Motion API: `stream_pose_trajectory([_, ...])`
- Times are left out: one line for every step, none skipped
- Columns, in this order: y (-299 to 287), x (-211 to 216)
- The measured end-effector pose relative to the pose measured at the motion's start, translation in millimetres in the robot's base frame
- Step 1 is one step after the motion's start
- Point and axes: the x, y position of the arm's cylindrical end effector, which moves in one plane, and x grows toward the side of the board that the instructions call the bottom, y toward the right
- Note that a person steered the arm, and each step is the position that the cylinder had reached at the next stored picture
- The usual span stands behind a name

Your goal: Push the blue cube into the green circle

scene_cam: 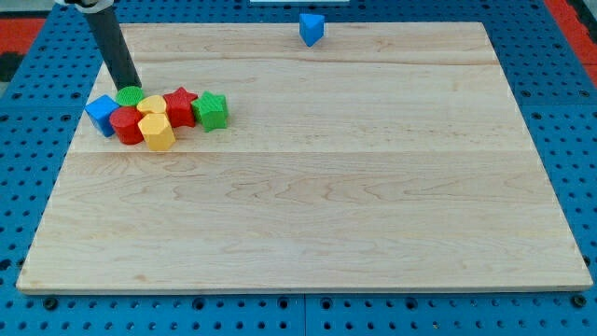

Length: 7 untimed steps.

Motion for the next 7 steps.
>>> stream_pose_trajectory([-19,-38])
stream_pose_trajectory([-65,-47])
stream_pose_trajectory([-72,-26])
stream_pose_trajectory([-72,-23])
stream_pose_trajectory([-71,17])
stream_pose_trajectory([-72,53])
stream_pose_trajectory([-72,53])
